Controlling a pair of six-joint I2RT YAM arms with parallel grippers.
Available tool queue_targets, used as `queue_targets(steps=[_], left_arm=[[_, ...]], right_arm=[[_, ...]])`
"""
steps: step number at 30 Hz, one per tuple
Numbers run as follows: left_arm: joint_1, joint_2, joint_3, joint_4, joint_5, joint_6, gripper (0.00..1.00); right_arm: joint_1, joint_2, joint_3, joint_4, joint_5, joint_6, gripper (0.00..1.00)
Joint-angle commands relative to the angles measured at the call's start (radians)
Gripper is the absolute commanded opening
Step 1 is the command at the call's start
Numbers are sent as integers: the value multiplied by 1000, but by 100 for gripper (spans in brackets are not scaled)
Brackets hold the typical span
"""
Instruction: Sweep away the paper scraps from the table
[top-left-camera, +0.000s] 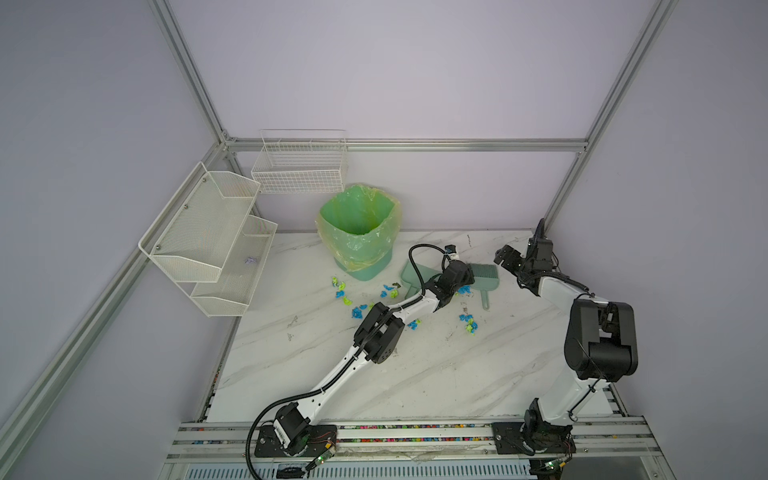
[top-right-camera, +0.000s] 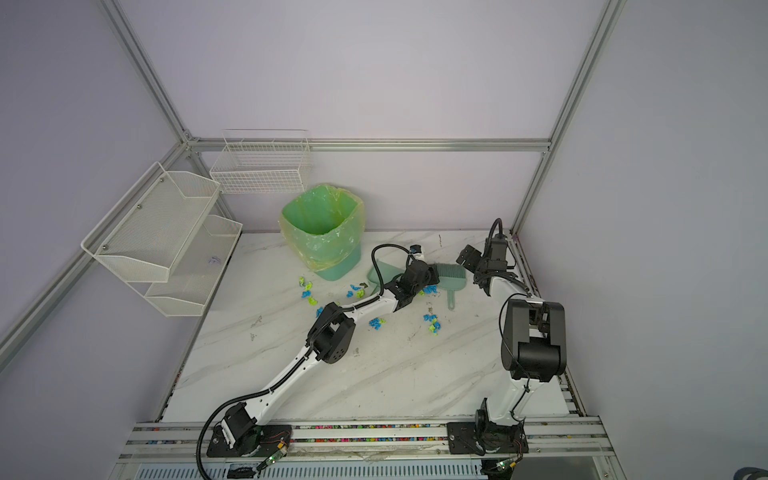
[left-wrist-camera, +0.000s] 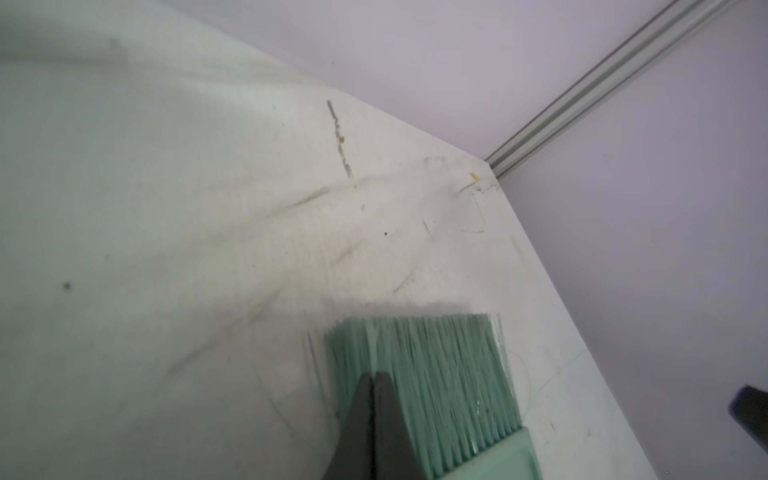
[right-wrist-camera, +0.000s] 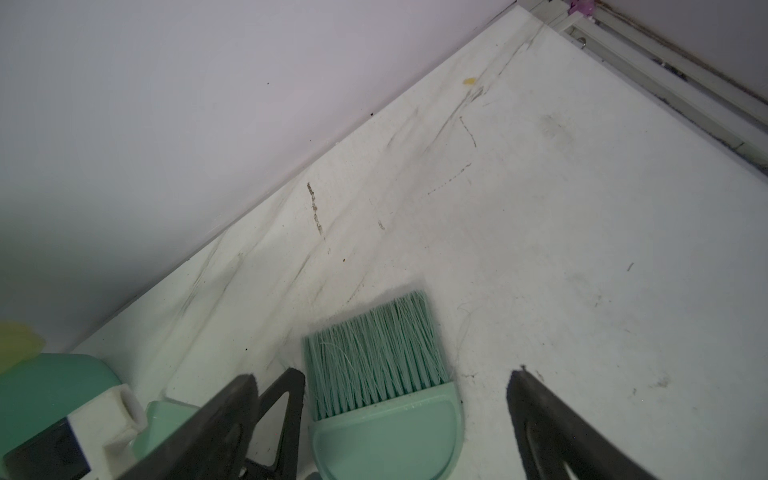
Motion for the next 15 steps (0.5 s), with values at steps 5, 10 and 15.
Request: queue_targets(steps=[5, 10, 15], left_arm=[[5, -86, -66, -20, 0, 16, 0], [38, -204, -211, -16, 40, -6, 0], [45, -351, -397, -5, 28, 43, 0]], right_arm=[[-6, -61, -28, -5, -10, 10, 96], [-7, -97, -38, -20, -18, 21, 96], [-7, -128, -47, -32, -36, 25, 96]])
